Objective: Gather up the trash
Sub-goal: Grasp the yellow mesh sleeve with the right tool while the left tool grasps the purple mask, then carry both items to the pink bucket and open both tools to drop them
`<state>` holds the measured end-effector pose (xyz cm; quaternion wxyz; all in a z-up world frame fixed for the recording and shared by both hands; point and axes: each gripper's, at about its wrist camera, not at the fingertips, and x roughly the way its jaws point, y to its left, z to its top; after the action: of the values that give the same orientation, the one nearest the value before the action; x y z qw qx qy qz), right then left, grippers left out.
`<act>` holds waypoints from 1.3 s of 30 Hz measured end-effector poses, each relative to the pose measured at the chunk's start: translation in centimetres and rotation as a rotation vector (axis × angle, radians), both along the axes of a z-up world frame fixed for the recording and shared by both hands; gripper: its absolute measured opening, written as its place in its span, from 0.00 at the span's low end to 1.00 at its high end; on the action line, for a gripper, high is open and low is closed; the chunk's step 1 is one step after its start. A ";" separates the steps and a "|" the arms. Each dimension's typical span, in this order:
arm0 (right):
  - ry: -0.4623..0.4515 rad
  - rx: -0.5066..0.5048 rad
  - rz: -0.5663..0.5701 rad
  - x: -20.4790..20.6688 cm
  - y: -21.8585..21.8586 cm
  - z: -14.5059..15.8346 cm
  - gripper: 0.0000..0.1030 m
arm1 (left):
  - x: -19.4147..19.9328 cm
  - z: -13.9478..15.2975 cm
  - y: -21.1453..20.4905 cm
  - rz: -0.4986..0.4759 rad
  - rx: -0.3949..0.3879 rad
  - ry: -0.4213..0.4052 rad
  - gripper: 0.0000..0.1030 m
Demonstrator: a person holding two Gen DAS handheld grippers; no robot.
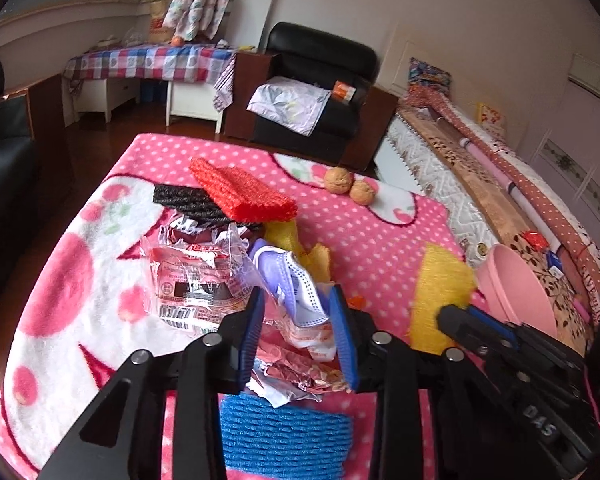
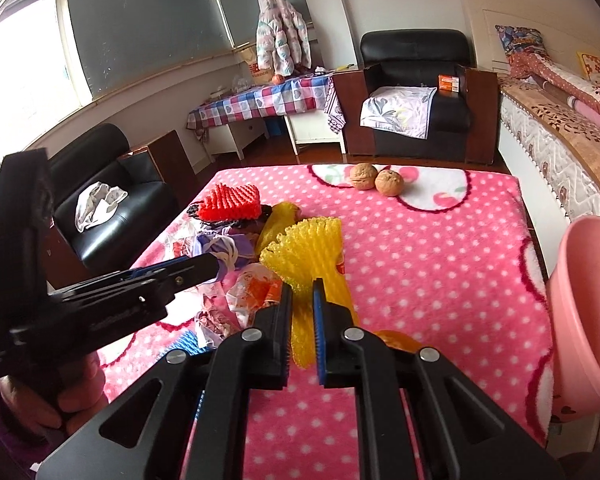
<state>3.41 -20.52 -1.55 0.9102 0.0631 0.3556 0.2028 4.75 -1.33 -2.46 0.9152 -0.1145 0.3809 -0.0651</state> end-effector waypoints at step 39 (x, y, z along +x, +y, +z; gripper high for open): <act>-0.094 0.127 -0.332 -4.2 -16.1 2.4 0.10 | -1.3 9.1 -14.2 -0.398 -0.109 -0.185 0.00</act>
<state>-0.78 -36.66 0.87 0.9408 0.1690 0.2840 0.0746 3.42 -15.48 6.69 0.9078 -0.0797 0.3064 -0.2751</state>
